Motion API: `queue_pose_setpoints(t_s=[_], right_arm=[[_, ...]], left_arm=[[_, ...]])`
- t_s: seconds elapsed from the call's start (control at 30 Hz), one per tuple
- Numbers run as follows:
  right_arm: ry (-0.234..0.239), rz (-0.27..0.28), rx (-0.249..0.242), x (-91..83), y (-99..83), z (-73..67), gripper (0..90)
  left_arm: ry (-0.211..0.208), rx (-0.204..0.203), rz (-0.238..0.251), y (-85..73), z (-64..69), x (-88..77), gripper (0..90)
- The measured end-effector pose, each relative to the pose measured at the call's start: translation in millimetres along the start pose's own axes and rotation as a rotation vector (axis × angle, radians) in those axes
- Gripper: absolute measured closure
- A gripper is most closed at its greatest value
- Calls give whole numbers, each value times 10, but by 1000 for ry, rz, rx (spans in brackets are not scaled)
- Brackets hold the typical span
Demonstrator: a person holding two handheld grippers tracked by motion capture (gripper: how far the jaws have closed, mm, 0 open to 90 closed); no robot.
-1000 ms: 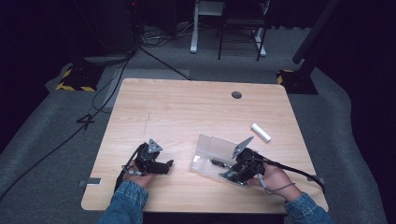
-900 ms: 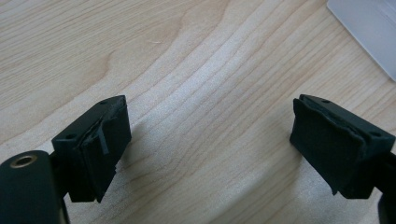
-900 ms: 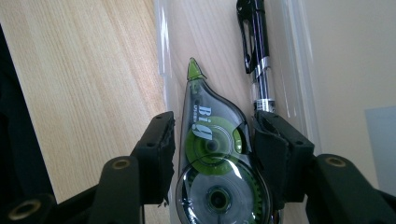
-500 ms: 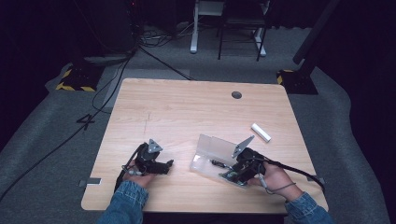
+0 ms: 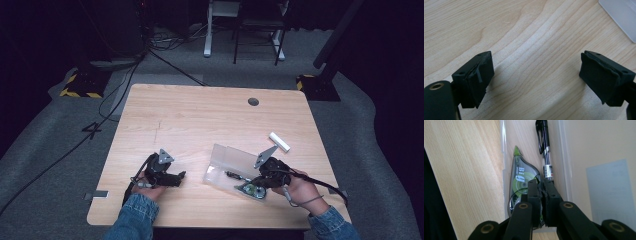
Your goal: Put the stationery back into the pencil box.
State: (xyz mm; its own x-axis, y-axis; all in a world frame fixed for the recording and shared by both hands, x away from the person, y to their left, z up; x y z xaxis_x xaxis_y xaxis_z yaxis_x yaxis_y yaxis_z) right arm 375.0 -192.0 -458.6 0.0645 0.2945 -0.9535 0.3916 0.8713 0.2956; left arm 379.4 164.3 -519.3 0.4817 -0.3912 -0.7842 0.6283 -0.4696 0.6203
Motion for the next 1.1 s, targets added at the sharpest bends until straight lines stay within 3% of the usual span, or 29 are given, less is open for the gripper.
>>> queue_pose_setpoints(t_s=[0.33, 0.4, 0.63, 0.87, 1.1], right_arm=[[27, -20, -8, 34, -5, -12, 892], [40, -48, -13, 66, -11, -14, 895], [46, -45, -6, 72, -16, -10, 893], [-28, 20, 19, -23, -15, 49, 885], [-29, -2, 25, 32, -13, 49, 889]], left_arm=[[0, 2, 0, 1, -1, 0, 123], [0, 4, -1, 1, -2, 0, 123], [-1, 0, 0, 0, 0, 0, 123], [0, 5, -1, 2, -2, 0, 123], [-1, 5, -1, 2, -1, 1, 123]])
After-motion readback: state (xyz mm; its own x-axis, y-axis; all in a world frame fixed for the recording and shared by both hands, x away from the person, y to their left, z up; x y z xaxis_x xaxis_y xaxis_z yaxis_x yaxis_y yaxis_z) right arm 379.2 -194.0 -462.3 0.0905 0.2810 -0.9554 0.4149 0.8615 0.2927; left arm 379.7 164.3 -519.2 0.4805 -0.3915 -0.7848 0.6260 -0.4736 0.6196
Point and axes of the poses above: each handheld gripper's, and its own axes: x roughly forward along the jaws, y roughly out of its top, z roughly to its right, the point moved 2 cm from there along x, roughly forward along the jaws, and after that the axes turned 5 degrees about -z, right-handed, at the moved point
